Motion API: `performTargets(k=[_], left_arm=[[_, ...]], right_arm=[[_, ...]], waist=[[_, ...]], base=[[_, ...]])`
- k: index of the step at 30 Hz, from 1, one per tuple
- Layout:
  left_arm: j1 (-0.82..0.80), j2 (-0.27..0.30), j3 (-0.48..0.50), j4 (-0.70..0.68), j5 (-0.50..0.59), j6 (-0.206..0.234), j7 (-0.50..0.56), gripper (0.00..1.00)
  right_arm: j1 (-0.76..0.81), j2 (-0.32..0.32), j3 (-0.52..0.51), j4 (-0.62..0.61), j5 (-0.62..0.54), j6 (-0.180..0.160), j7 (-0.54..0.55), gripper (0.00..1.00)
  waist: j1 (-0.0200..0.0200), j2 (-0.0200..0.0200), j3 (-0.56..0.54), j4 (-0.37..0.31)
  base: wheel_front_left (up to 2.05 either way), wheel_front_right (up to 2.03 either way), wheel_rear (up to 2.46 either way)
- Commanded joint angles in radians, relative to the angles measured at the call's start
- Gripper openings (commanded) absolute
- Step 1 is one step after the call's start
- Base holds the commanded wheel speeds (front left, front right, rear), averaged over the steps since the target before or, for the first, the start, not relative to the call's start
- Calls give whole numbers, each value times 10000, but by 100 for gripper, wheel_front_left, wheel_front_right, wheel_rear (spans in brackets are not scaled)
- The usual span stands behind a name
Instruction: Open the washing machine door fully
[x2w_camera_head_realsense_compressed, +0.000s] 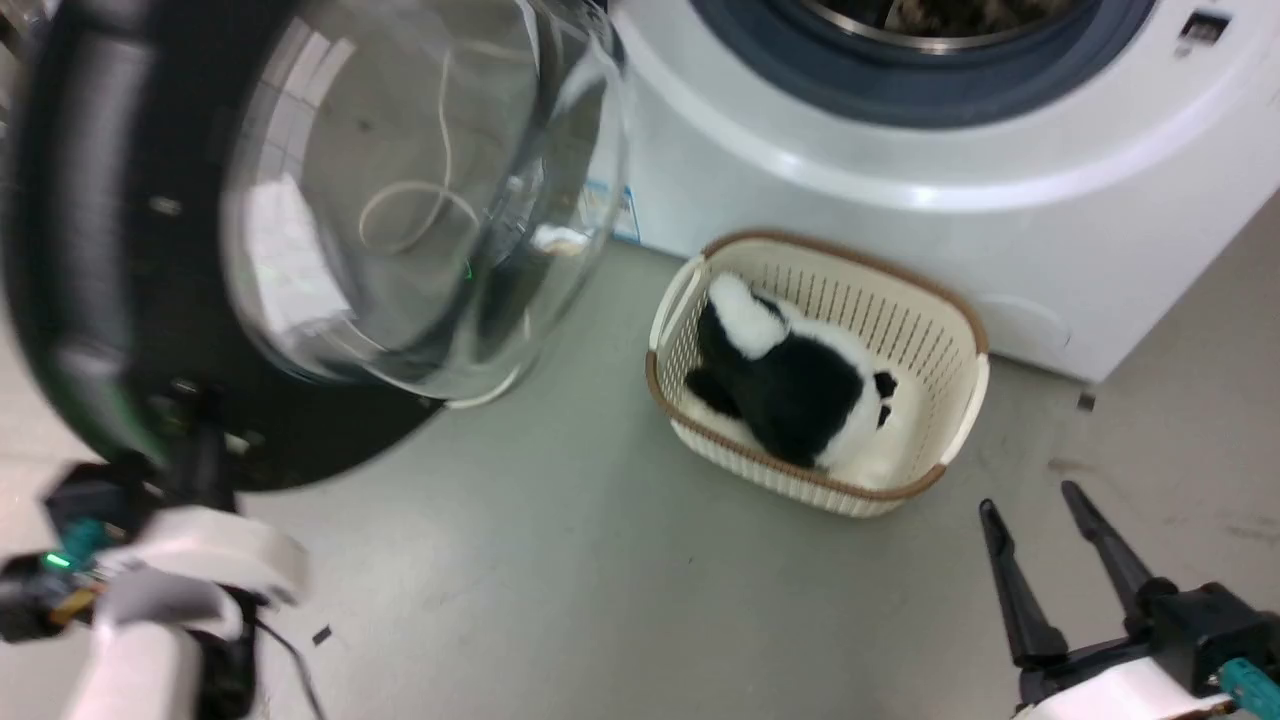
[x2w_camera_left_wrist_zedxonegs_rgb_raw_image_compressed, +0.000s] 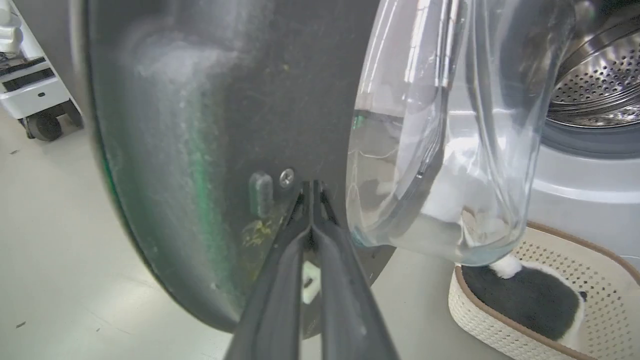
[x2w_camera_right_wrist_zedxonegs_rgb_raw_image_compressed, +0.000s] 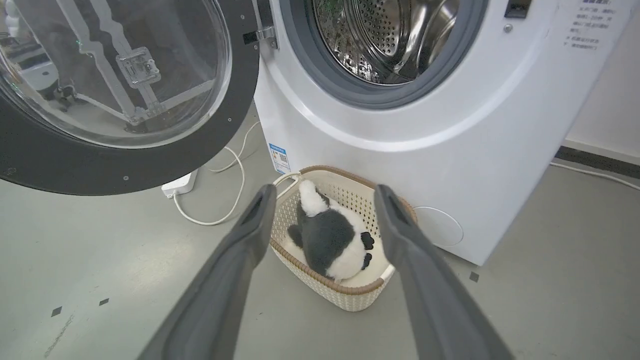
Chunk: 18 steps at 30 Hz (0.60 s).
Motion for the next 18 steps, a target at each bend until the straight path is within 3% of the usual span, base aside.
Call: performTargets(k=[1, 12, 18], left_arm=[[-339, 209, 228, 235, -91, 6, -73, 0], [-1838, 995, 1007, 2244, -626, -235, -393, 0], [-2314, 1126, 984, 3014, -634, -386, -757, 0]], right_arm=[[-182, -172, -31, -143, -33, 8, 56, 100], [-324, -545, -133, -598, 32, 8, 334, 100], [-342, -602, -154, -637, 61, 8, 374, 100]], waist=[[-1, 0, 364, 15], [-1, 0, 973, -106], [-1, 0, 1008, -189]], base=[[0, 0, 0], [0, 0, 0], [0, 0, 0]])
